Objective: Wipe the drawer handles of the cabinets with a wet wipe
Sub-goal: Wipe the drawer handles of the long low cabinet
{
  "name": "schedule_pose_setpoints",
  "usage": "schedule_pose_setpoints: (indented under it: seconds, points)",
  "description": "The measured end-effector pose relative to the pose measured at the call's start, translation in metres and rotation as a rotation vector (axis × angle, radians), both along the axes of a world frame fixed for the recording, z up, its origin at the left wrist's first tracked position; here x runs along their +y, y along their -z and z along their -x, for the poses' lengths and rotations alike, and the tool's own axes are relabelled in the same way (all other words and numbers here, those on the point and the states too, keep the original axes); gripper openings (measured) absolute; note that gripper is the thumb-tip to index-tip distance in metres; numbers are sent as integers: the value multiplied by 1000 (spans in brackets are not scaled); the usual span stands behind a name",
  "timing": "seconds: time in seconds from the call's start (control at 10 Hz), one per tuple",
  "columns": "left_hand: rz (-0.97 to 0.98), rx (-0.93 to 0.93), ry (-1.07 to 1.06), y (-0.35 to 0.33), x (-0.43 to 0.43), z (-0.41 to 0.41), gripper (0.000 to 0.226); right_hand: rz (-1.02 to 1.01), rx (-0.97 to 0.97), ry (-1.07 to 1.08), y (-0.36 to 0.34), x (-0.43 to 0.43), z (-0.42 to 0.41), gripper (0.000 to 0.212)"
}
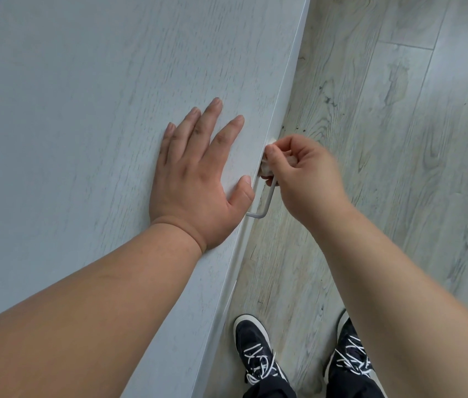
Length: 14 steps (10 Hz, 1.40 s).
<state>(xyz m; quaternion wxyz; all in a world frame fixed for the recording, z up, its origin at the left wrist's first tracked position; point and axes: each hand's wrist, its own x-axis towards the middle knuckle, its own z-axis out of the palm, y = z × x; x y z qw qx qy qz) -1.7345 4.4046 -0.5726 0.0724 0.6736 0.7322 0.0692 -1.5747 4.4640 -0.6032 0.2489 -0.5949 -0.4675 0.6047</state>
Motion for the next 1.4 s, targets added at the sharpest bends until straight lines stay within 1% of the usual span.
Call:
schedule_pose_setpoints:
  seconds: [0.1, 0.2, 0.3, 0.4, 0.6, 0.7, 0.8, 0.9, 1.0, 1.1, 1.2, 1.3, 1.4]
  points:
    - [-1, 1, 2, 0, 0, 0, 74, 80, 28, 32, 2, -3, 0, 14]
    - [-1, -2, 2, 0, 0, 0, 74, 280, 168, 187, 0, 0, 4, 21]
    - [-5, -4, 6, 1, 0, 0, 74, 447, 310, 326, 3, 6, 10, 21]
    - [-2, -3, 9, 1, 0, 0, 74, 495, 348, 407, 8, 4, 14, 26]
    - [-22, -16, 8, 1, 0, 1, 74, 377, 337, 580, 6, -21, 25, 15]
    - [-22, -17, 9, 1, 0, 1, 73, 343, 290, 596, 6, -29, 29, 17]
    - [-19, -16, 13, 1, 0, 1, 74, 313, 259, 574, 6, -29, 31, 18]
    - [-24, -17, 15, 1, 0, 1, 74, 265, 203, 548, 9, -24, 30, 13]
    - [-26, -15, 14, 2, 0, 1, 74, 53, -34, 382, 13, -22, 25, 7]
    - [-18, -10, 15, 2, -1, 1, 74, -217, -329, 50, 13, -15, 16, 15]
    - [-11, -10, 15, 2, -1, 1, 73, -349, -506, -175, 10, -6, 10, 18]
    - [-13, -8, 13, 1, 0, 1, 73, -373, -480, -165, 11, -7, 8, 18]
    - [-14, -11, 12, 1, -1, 0, 73, -251, -385, -81, 15, -9, 9, 16]
